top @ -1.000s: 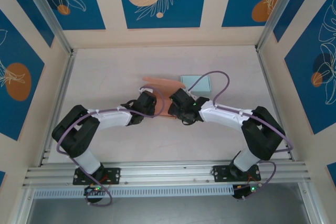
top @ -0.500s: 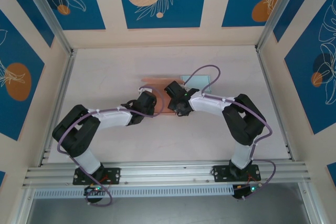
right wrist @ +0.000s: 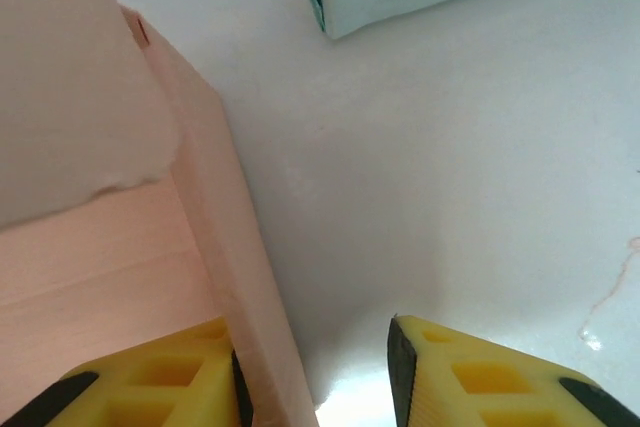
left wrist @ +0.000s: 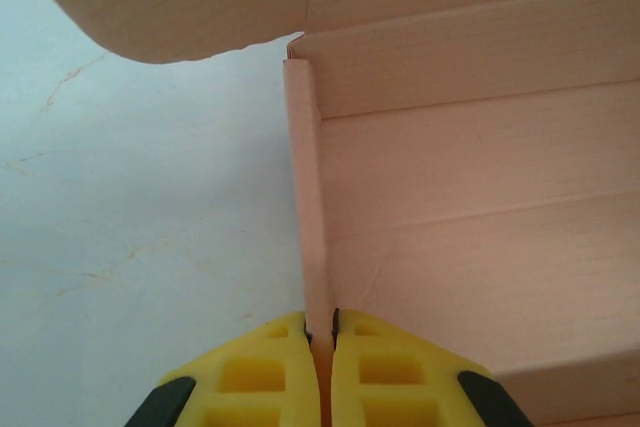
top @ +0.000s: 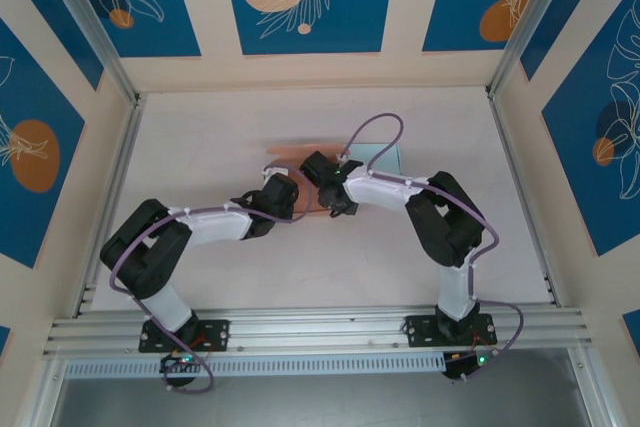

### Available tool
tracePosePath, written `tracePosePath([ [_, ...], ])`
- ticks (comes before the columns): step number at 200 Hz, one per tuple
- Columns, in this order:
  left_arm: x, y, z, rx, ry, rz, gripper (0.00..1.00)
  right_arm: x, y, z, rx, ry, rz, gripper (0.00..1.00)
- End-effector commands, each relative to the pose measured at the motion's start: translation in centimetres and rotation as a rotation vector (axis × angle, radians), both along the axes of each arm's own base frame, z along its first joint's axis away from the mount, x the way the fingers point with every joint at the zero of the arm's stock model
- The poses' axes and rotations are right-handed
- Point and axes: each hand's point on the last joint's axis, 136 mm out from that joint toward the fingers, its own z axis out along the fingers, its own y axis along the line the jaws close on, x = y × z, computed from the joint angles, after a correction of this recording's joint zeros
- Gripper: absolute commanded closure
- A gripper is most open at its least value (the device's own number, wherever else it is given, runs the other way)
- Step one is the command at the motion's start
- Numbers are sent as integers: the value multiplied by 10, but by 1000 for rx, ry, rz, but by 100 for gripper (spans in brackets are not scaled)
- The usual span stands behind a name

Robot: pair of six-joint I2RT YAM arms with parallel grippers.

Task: Fold the paper box

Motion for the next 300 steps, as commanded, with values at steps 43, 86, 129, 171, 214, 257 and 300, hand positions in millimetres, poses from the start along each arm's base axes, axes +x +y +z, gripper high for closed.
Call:
tracePosePath([
  [43,-5,9,-5,68,15,0,93,-63,-53,-41,-397,345,122,67],
  [86,0,15,1,53,-11,28,93,-74,-63,-48,-461,394,136,83],
  [129,2,-11,26,-95,-44,-45,60,-72,-31,-51,-334,346,198,84],
  [171,6,5,55,-89,-89,-42,53,-71,-26,-38,-357,327,227,84],
  [214,11,18,44,9,-52,-65,55,-73,-16,-33,-337,310,240,84],
  [257,6,22,37,1,-37,-51,55,-75,-11,-34,-334,310,248,84],
  [300,-12,12,115,-244,-166,-96,42,-73,-9,-30,-332,301,254,84],
])
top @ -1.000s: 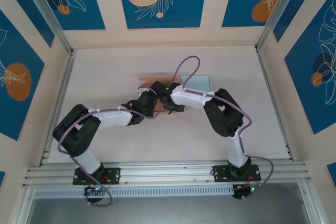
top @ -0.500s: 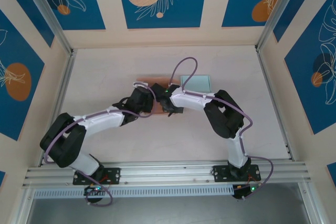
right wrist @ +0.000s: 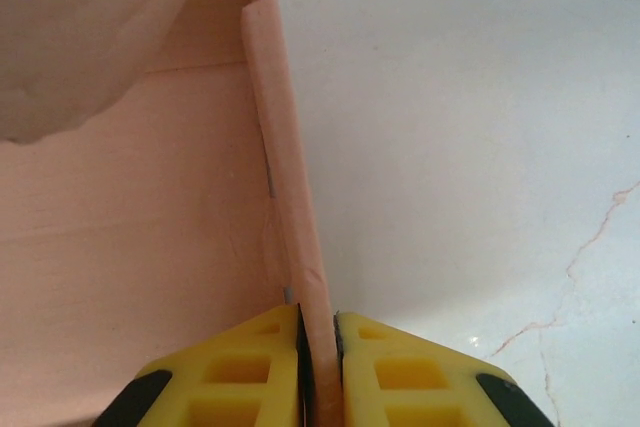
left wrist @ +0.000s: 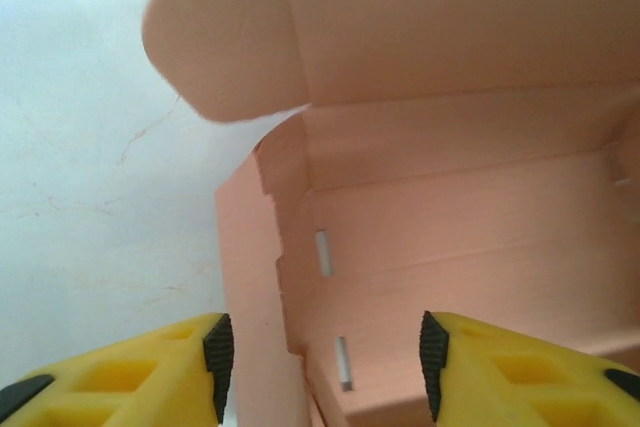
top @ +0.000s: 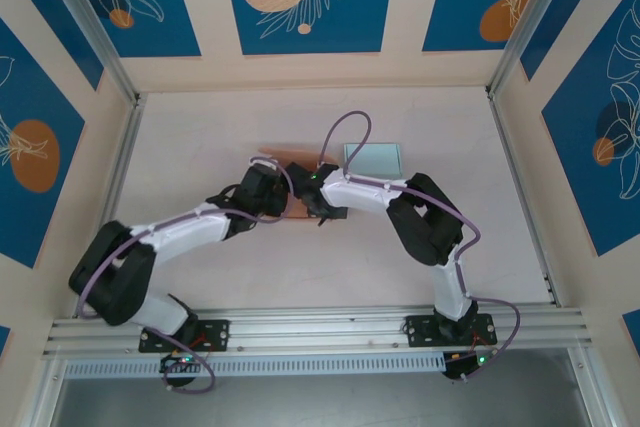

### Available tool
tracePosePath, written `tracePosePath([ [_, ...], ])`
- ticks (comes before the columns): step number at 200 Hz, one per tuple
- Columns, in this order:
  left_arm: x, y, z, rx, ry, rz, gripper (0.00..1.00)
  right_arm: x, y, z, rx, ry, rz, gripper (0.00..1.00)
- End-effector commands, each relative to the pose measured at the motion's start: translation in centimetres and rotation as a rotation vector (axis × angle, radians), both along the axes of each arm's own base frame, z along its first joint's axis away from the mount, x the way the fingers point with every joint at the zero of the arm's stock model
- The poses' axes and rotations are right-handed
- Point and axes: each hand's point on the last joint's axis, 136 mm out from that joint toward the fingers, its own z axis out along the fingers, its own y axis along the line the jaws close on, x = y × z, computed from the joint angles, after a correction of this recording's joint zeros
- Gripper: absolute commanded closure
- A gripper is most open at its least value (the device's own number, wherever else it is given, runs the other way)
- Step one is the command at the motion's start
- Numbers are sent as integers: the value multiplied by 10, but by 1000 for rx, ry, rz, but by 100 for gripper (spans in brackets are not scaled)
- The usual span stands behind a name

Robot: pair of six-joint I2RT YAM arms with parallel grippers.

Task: Fold the paper box

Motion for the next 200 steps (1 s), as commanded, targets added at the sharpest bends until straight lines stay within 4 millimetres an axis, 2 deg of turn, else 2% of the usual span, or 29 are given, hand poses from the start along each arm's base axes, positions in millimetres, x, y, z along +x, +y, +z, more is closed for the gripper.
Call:
tracePosePath([
  [1,-7,-2,55,-153,-99,-20,42,-52,-27,-31,-167,260,89,84],
  [15,-6,16,60,-205,-98,25,40,-52,-26,-30,-166,256,91,84],
  [37,-1,53,33,-240,-14,126,43,-53,-23,-29,-164,252,99,84],
  [53,-4,64,15,-285,29,151,44,-53,-21,-27,-160,249,104,84],
  [80,-9,56,3,-417,56,116,45,-55,-14,-24,-143,245,124,84],
  [99,-14,50,-3,-422,95,84,45,-57,-9,-19,-114,237,139,84],
  [127,-25,52,-18,-422,147,85,41,-59,-10,-8,-78,210,147,84],
  [160,-27,47,-23,-463,174,79,41,-58,-6,-4,-48,193,148,84],
  [170,-27,47,-26,-464,184,84,36,-58,-5,-6,-47,193,148,84],
  [181,-29,48,-30,-460,202,99,21,-57,-3,-7,-45,194,149,84],
  [200,-34,48,-37,-477,238,113,17,-56,-2,-11,-49,201,144,84],
])
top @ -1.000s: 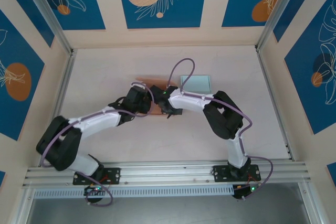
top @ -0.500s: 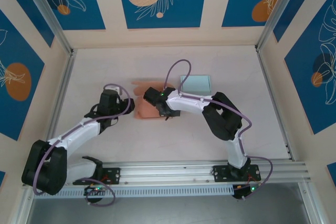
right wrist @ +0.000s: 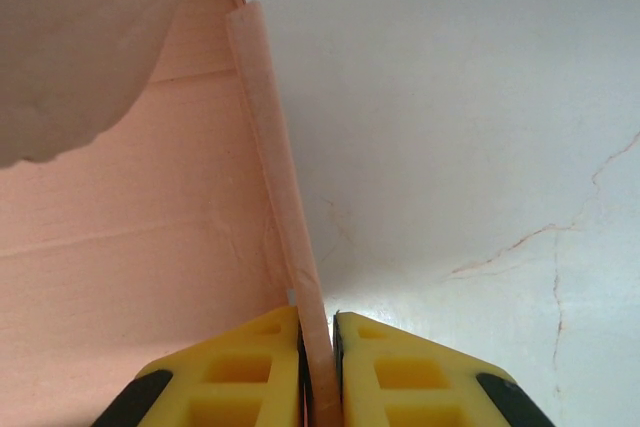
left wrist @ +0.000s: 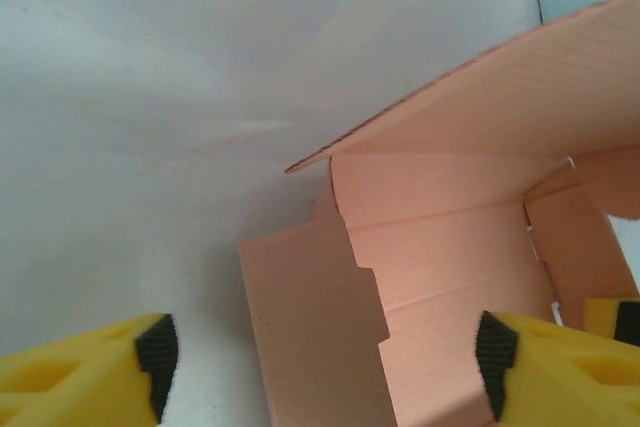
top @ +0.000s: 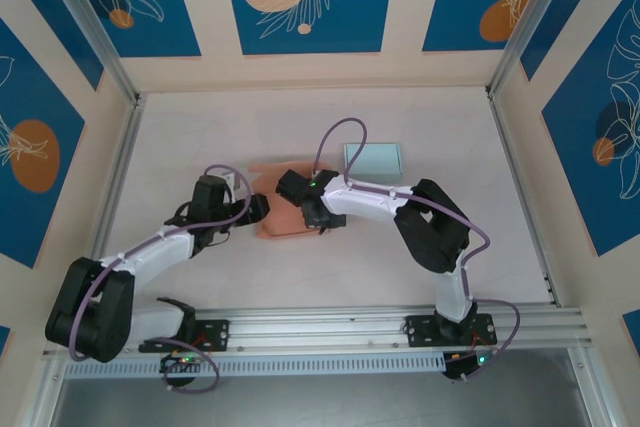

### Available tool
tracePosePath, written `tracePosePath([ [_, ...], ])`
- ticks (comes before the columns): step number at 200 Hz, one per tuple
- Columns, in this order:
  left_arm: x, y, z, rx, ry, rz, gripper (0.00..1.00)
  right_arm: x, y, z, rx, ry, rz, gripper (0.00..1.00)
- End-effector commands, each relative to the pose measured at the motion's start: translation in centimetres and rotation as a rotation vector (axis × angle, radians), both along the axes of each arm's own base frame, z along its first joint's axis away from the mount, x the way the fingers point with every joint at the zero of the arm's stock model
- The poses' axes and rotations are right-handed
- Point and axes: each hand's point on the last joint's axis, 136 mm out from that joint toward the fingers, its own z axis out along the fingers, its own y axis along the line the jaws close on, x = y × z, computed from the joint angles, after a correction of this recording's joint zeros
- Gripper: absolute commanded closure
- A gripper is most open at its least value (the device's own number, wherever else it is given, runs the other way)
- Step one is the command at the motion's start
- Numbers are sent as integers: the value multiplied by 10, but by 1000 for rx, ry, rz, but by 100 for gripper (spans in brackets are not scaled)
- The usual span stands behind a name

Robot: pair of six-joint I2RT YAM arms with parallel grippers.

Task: Fold the paper box

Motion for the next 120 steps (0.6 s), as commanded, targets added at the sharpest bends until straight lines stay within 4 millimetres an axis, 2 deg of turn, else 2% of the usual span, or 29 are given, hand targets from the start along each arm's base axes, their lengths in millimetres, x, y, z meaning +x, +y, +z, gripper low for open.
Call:
tracePosePath([
  [1,-6,-1,-8,-42,44,8,17,-24,-13,-19,-83,120,48,84],
  [27,-15,2,-22,-44,87,23,13,-23,-12,-22,-85,121,46,84],
  [60,-17,-23,-21,-176,99,-25,16,-23,-10,-25,-74,120,40,84],
  [85,-13,-40,-4,-256,61,-55,25,-24,-8,-27,-71,121,42,84],
  [120,-12,-50,26,-252,-13,-84,29,-24,-5,-29,-70,122,45,84],
])
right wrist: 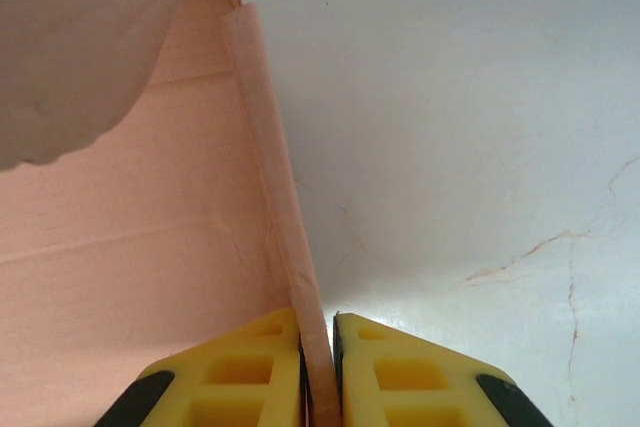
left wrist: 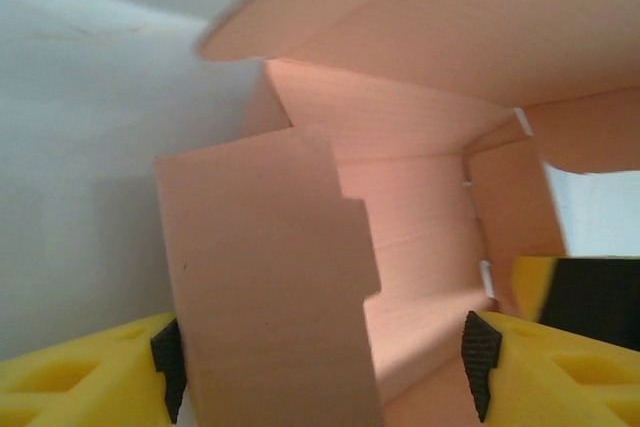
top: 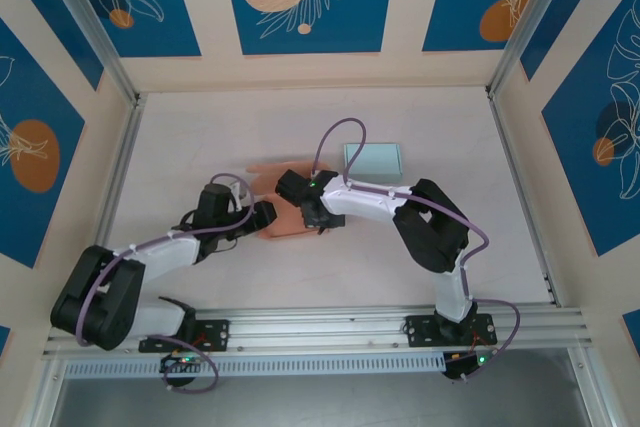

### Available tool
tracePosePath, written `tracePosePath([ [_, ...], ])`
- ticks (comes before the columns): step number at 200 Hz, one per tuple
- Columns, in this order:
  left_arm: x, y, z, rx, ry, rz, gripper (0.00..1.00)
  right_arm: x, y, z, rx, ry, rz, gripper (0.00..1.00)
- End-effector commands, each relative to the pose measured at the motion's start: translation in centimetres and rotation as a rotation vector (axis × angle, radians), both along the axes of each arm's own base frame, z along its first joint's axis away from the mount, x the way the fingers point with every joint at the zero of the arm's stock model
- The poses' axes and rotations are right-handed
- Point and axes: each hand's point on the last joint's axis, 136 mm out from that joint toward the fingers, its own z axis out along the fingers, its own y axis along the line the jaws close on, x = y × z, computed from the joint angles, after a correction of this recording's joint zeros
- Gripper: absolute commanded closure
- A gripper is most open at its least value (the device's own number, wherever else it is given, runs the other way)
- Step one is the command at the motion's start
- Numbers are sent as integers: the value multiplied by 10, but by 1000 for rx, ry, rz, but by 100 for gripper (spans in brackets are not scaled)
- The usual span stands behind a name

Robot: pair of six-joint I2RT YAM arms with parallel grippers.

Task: Fold the paper box

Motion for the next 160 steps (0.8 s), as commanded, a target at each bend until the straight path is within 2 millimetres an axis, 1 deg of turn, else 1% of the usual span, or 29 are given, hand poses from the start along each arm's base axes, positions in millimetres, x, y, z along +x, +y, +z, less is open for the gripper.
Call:
tracePosePath([
  [1,8,-16,38,-60,-96,-32,29,-25,-9,-26,-80,126,44,84],
  [16,8,-18,39,-49,-101,-38,30,-25,-8,-27,-79,125,43,84],
  [34,9,-18,29,-31,-82,-39,34,-25,-5,-28,-69,124,49,85],
  [71,13,-17,3,71,-55,-55,55,-25,2,-29,-70,127,67,85],
  [93,13,-15,-9,156,-40,-73,59,-27,2,-30,-70,129,67,85],
  [106,12,-12,-13,207,-35,-82,58,-28,2,-29,-67,128,69,85],
  [121,11,-6,-14,255,-36,-86,47,-28,1,-29,-70,129,67,85],
  [141,9,4,-10,311,-52,-76,47,-28,0,-28,-71,126,64,85],
  [160,10,13,-5,370,-72,-64,44,-27,-1,-26,-70,120,63,85],
])
